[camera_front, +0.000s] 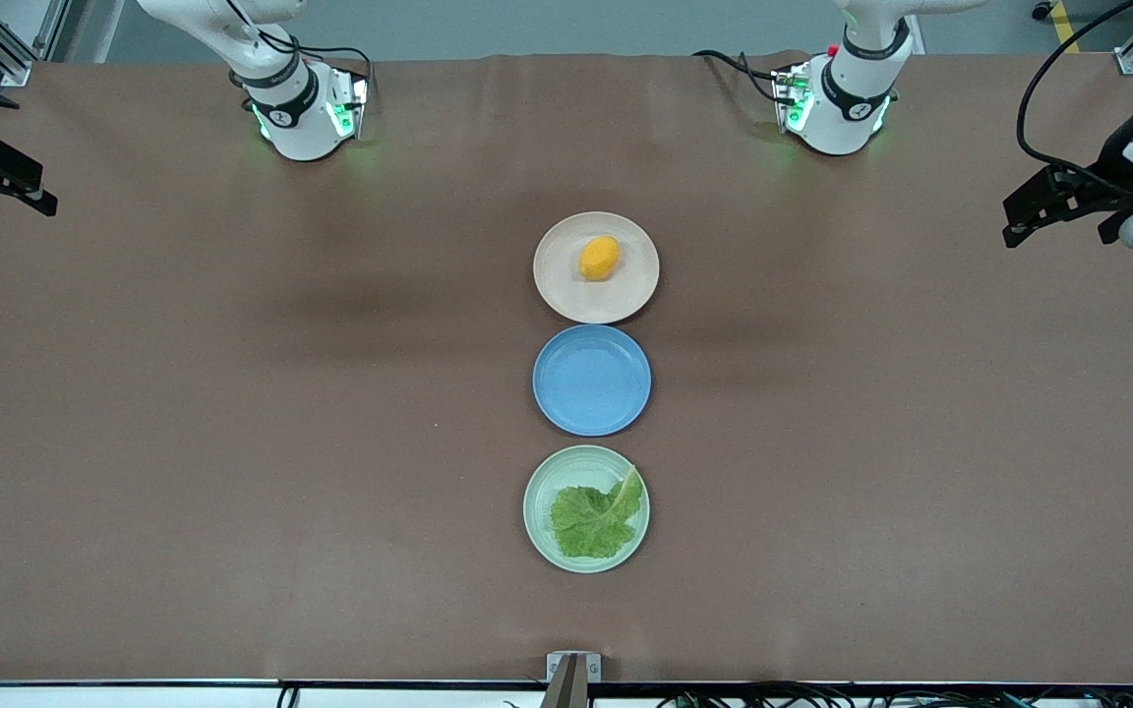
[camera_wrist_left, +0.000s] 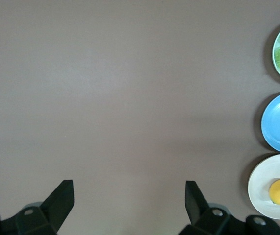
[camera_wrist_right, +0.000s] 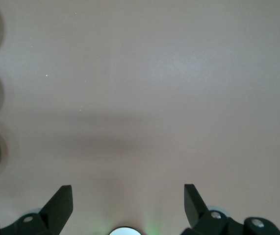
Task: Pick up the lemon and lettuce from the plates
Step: 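Move the left gripper toward the lettuce on the green plate, then lower the left gripper onto the lettuce while the right gripper reaches the lemon, then close the left gripper on the lettuce while the right gripper grasps the lemon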
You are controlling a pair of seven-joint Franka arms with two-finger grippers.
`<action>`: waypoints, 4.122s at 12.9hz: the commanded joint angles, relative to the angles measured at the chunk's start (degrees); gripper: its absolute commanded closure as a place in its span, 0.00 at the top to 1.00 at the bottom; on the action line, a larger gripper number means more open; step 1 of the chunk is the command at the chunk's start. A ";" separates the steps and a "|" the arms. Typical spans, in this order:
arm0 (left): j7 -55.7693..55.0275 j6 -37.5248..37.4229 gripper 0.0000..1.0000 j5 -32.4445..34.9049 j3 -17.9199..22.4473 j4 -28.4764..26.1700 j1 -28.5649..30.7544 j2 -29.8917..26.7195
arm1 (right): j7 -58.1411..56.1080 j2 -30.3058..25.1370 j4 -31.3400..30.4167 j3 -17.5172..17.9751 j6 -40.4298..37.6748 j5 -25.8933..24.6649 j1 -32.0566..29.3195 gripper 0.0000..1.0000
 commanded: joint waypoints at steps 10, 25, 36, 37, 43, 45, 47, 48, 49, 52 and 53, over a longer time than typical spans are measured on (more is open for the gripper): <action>-0.74 1.15 1.00 -0.71 -0.60 5.60 -0.95 9.42 | -0.44 -0.97 0.09 -0.11 -0.19 -0.74 0.02 1.00; 1.45 47.80 1.00 -0.01 -0.77 11.41 -21.16 41.77 | 9.62 13.79 -0.95 0.16 5.33 0.20 1.93 1.00; 7.16 73.30 0.88 0.08 0.89 14.92 -28.98 59.44 | 60.24 13.79 -9.99 0.16 22.36 7.35 28.28 1.00; 7.16 74.80 0.86 0.17 1.59 15.36 -29.86 60.59 | 65.25 13.97 -12.10 0.16 26.66 7.35 31.10 1.00; 13.32 77.63 0.61 0.43 4.94 15.63 -32.06 62.44 | 85.57 22.83 -15.20 0.07 39.96 6.56 46.49 1.00; 13.32 77.63 0.57 0.43 4.94 15.63 -32.06 62.53 | 90.58 27.57 -15.11 -0.02 45.22 6.47 52.46 1.00; 13.41 77.63 0.56 0.43 4.94 15.54 -32.06 62.53 | 96.39 32.22 -13.97 -0.11 48.92 4.90 56.68 1.00; 13.41 77.63 0.54 0.43 4.94 15.54 -32.06 62.53 | 98.24 33.82 -13.44 -0.02 49.20 3.32 57.66 1.00; 13.58 77.63 0.52 0.43 4.94 15.45 -32.06 62.53 | 99.39 34.88 -13.35 -0.02 49.55 2.87 58.72 1.00; 14.37 77.63 0.44 0.52 5.02 15.36 -32.15 62.62 | 104.31 37.95 -13.26 -0.11 54.20 2.78 62.41 1.00; 14.37 77.63 0.40 0.52 4.94 15.36 -32.15 62.62 | 105.10 39.09 -12.65 -0.11 54.99 2.52 63.46 1.00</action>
